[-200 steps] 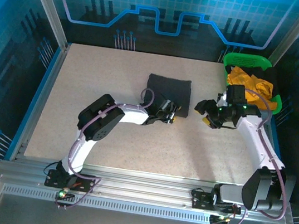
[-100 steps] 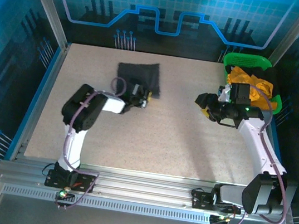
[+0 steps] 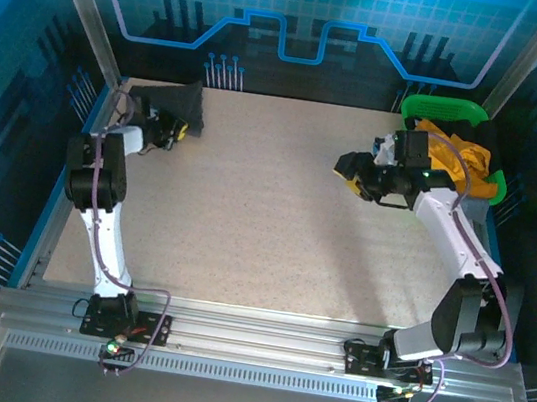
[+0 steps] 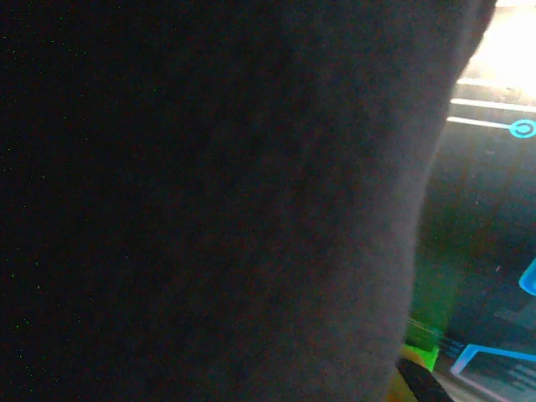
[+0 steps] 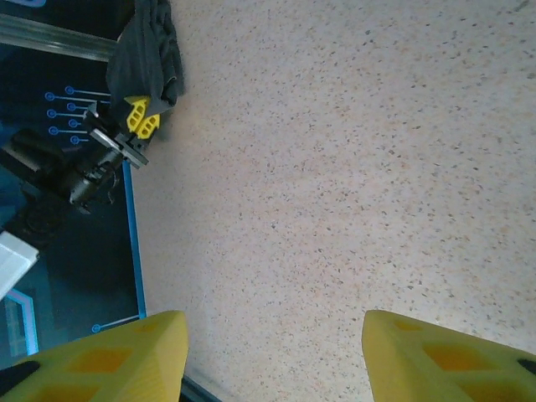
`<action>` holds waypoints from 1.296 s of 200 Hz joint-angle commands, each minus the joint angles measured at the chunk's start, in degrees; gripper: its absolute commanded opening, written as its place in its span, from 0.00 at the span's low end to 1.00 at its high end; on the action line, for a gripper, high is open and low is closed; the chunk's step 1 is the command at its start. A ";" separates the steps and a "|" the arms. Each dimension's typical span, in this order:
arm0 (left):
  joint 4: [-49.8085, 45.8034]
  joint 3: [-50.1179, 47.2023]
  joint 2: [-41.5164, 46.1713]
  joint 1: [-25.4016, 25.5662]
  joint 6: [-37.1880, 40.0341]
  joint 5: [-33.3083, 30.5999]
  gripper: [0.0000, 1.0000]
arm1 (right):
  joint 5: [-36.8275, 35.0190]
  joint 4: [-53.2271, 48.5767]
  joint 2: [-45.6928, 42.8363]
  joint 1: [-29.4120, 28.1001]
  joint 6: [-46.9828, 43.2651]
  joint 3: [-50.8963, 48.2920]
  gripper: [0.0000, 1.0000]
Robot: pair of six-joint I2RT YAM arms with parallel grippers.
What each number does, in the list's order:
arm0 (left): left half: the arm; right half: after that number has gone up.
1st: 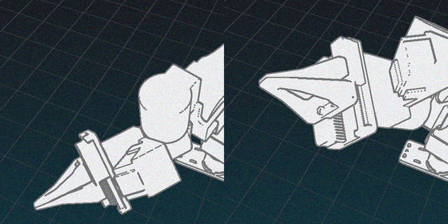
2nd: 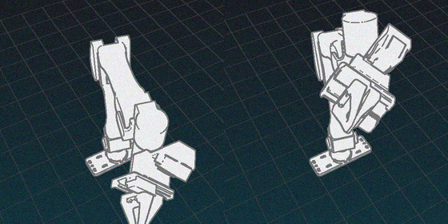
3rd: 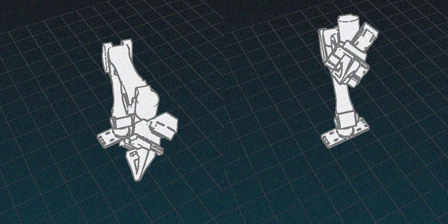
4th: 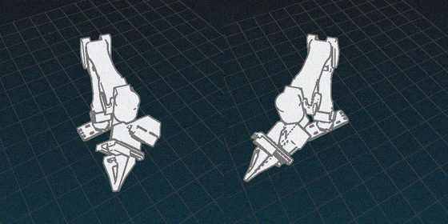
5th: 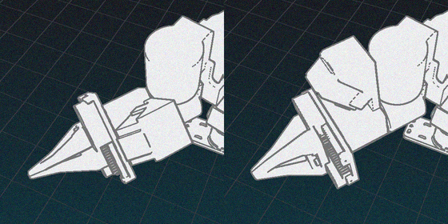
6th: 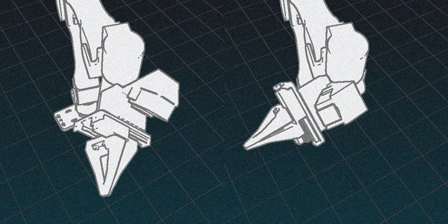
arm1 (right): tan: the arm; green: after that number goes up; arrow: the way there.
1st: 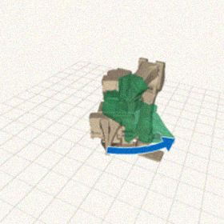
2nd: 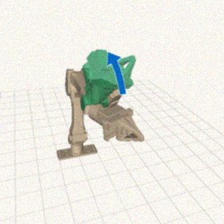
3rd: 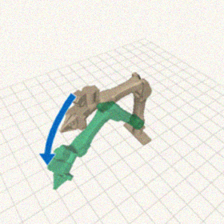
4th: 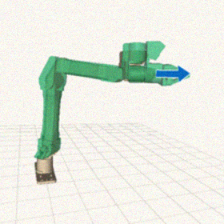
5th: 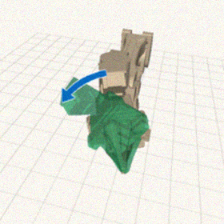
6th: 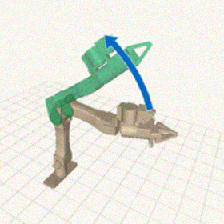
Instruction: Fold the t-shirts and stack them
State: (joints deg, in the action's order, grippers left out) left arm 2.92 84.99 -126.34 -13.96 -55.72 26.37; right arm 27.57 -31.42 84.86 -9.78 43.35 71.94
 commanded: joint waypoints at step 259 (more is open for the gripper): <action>-14.90 -43.52 69.08 24.06 37.95 -64.01 0.99 | -39.11 -2.09 -8.82 2.30 -14.52 -2.26 1.00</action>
State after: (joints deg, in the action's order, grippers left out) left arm -19.44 51.83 -63.24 9.87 -36.23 -27.29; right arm 0.14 -34.13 78.28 -8.99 37.26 78.70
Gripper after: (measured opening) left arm 0.988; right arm 0.997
